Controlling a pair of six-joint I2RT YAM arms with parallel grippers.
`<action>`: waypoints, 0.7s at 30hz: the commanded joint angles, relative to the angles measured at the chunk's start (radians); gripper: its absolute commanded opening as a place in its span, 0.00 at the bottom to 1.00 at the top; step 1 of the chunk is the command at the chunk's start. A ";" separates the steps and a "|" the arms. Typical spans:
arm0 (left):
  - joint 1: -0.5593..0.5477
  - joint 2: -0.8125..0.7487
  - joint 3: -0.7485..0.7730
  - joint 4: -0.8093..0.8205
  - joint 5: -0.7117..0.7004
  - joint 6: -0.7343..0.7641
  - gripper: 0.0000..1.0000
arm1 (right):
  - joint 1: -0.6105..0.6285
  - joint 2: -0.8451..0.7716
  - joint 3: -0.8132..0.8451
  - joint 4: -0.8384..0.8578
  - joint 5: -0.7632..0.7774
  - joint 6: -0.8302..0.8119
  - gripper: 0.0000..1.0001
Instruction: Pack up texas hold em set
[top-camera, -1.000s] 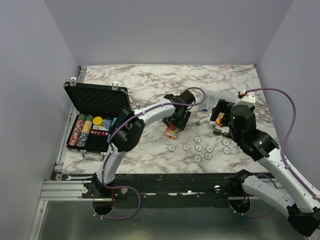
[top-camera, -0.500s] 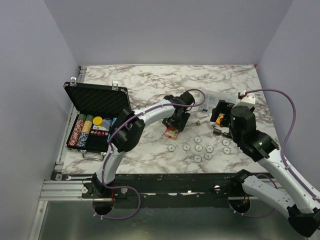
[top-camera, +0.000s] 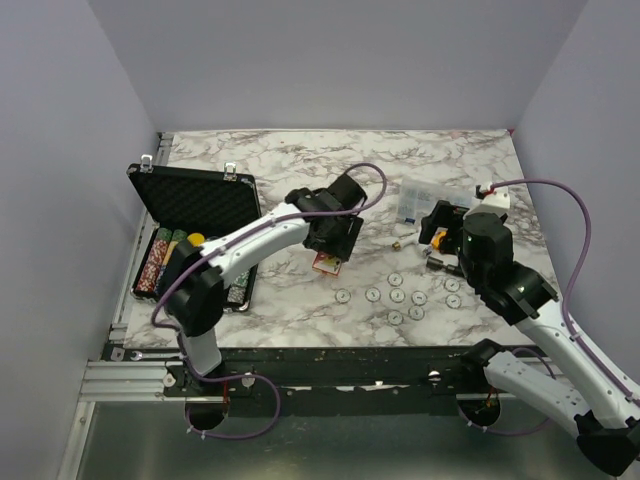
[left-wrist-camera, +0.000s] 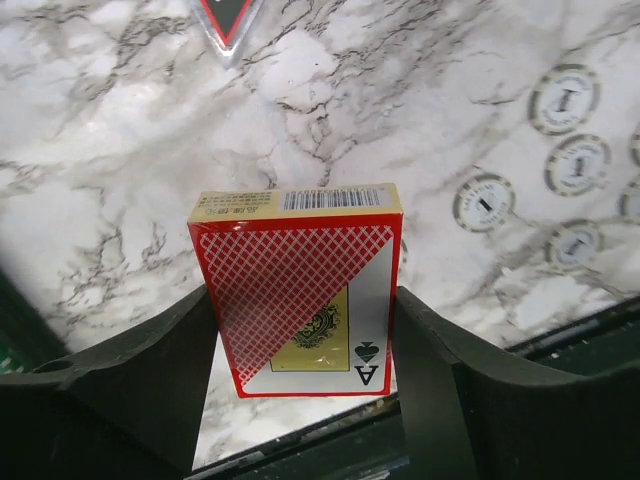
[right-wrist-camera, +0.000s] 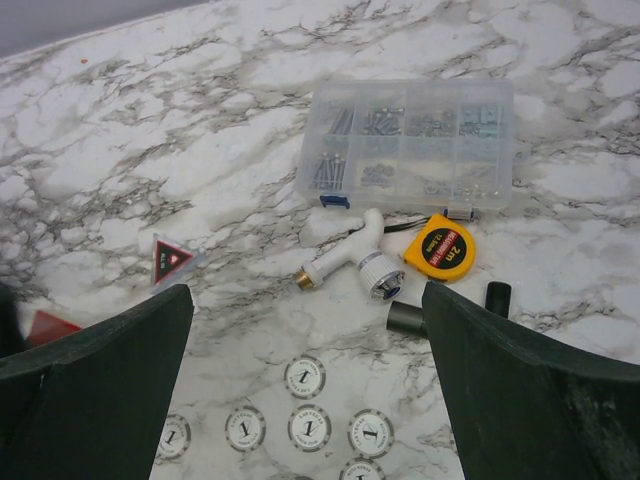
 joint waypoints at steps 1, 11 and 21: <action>0.036 -0.217 -0.098 -0.049 -0.010 -0.073 0.15 | 0.001 -0.009 -0.015 0.031 -0.030 0.000 1.00; 0.320 -0.645 -0.450 -0.128 -0.004 -0.246 0.00 | 0.001 -0.036 -0.031 0.038 -0.077 0.009 1.00; 0.883 -0.874 -0.589 -0.241 -0.070 -0.327 0.00 | 0.000 -0.002 -0.032 0.057 -0.151 0.010 1.00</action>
